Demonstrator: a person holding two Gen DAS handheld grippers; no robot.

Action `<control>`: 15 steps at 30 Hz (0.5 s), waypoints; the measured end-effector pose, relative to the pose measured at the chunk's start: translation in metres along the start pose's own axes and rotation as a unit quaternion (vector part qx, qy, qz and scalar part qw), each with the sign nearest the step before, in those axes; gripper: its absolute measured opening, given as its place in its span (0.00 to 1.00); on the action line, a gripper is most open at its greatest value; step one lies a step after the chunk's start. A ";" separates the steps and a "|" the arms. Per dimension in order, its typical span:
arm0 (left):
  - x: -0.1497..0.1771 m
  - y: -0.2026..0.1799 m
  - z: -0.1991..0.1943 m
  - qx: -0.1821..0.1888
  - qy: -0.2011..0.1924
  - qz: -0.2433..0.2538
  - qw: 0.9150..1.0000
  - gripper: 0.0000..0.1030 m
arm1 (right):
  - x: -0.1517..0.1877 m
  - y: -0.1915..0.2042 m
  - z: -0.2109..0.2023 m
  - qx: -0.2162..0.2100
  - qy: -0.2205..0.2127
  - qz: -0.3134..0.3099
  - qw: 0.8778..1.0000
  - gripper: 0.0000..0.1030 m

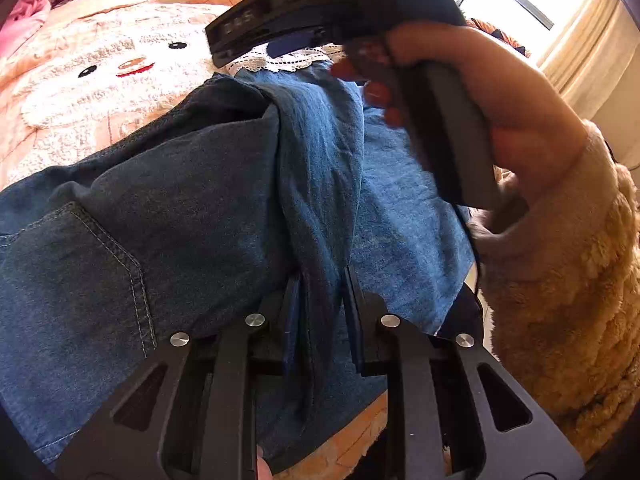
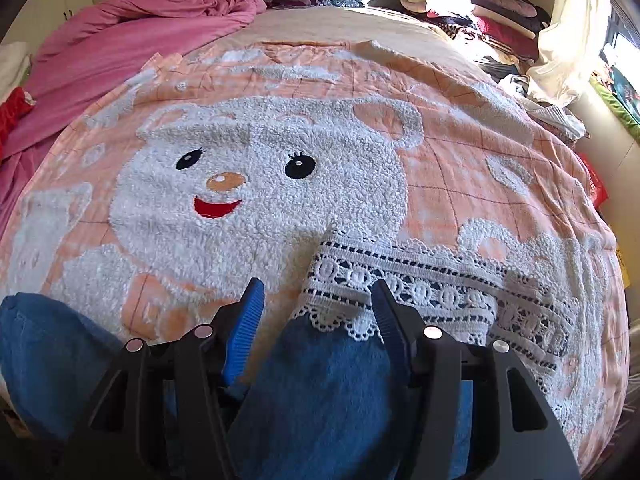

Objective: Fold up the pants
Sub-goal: 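Grasp the white lace trim with right tool while left tool pinches the denim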

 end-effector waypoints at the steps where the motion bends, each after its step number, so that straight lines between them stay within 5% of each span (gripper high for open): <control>1: -0.001 0.000 0.001 0.001 0.000 0.000 1.000 0.14 | -0.002 -0.001 0.006 0.005 0.004 0.003 1.000 0.53; 7: -0.003 0.001 -0.001 0.008 0.000 -0.002 1.000 0.14 | -0.001 -0.012 0.033 0.003 0.026 0.035 0.999 0.49; 12: -0.006 0.002 -0.005 0.008 -0.009 -0.009 1.000 0.14 | 0.001 -0.030 0.027 -0.010 0.010 0.065 0.998 0.11; 15: -0.004 0.002 -0.010 0.008 -0.015 -0.012 1.000 0.15 | 0.003 -0.038 0.008 -0.034 -0.022 0.087 0.995 0.09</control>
Point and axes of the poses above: each gripper's, at about its wrist camera, not at the fingertips, and z roughly the way its jaws point, y to its left, x to its underside, the point moved 6 cm from there along z, roughly the way its jaws point, and after that the axes turned 1 degree about -y, right-handed, at the moved point
